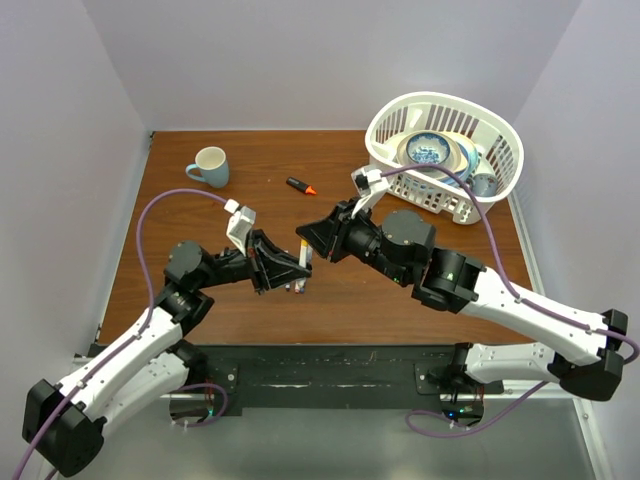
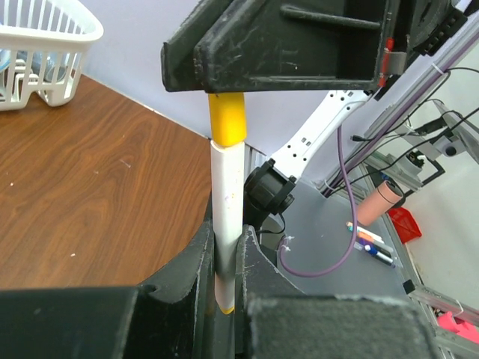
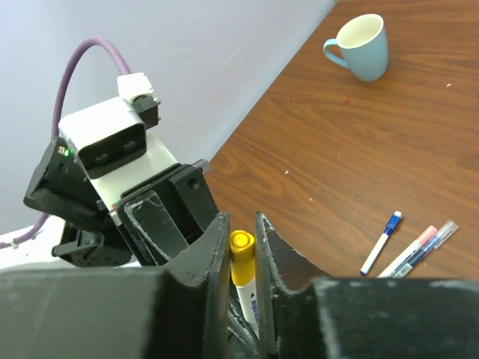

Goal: Insert the pens into the pen caps

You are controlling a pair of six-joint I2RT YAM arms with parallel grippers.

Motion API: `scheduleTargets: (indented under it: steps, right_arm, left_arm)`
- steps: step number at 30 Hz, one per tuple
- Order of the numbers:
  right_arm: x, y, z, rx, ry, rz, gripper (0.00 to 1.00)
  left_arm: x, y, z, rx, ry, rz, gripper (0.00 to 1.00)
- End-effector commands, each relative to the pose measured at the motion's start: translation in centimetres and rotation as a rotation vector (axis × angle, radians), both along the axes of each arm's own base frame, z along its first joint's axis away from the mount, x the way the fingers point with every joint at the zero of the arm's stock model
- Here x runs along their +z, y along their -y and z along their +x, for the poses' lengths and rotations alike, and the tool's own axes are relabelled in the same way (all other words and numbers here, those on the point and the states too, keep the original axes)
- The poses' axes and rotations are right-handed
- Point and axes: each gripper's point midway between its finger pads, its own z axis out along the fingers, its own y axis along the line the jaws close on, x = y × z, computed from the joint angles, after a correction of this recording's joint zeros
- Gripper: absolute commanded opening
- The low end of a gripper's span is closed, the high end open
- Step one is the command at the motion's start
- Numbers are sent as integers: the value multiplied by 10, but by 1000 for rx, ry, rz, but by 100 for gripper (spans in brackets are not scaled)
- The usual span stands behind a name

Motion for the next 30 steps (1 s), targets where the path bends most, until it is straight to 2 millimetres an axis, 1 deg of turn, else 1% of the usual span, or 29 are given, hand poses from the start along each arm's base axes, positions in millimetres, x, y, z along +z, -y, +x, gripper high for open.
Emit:
scheduleTargets:
  steps: [1, 2, 3, 5, 6, 8, 9, 10, 11, 13, 16, 17, 19, 24, 26, 27, 29, 30]
  right_arm:
    - [-22, -9, -13, 76, -42, -5, 7]
    - [-27, -10, -15, 83, -53, -9, 6]
    - [-39, -10, -17, 91, -70, -25, 5]
    - [-49, -9, -18, 93, -84, -43, 2]
    - [-61, -7, -18, 85, -100, -66, 1]
    - [-73, -3, -19, 80, -111, -90, 0]
    - [-85, -1, -20, 80, -119, -116, 0]
    - [-92, 1, -20, 76, -120, -134, 0]
    - [-96, 1, -21, 81, -118, -149, 0]
    - [-107, 3, -23, 100, -105, -194, 0]
    - [-120, 2, -27, 123, -123, -231, 0]
    - [-124, 2, -28, 126, -134, -240, 0]
    - [-130, -1, -32, 137, -161, -234, 0]
    - [-149, -1, -41, 134, -238, -221, 0]
    - [-162, -4, -47, 149, -278, -256, 0]
    - [-164, -7, -52, 168, -300, -258, 0]
    - [-176, -8, -60, 186, -331, -286, 0]
    - [-178, -9, -64, 199, -344, -286, 0]
  left_arm:
    - [30, -1, 0, -1, 79, -70, 0]
    - [33, 0, 1, -3, 81, -76, 0]
    - [35, 1, 2, -6, 82, -81, 0]
    - [39, 2, 5, -4, 76, -83, 0]
    - [35, 4, 11, 17, 52, -69, 0]
    - [37, 5, 19, 46, 52, -56, 0]
    - [36, 6, 22, 51, 46, -51, 0]
    - [41, 7, 22, 46, 53, -55, 0]
    - [41, 9, 22, 32, 49, -52, 0]
    - [50, 10, 21, 15, 52, -72, 0]
    - [59, 12, 25, 23, 69, -81, 0]
    - [55, 12, 31, 45, 50, -65, 0]
    - [59, 12, 36, 77, 72, -60, 0]
    - [54, 9, 55, 157, 78, -26, 0]
    - [51, 8, 64, 177, 76, -15, 0]
    - [51, 7, 66, 186, 78, -15, 0]
    - [51, 4, 73, 203, 84, -19, 0]
    - [53, 3, 75, 209, 83, -21, 0]
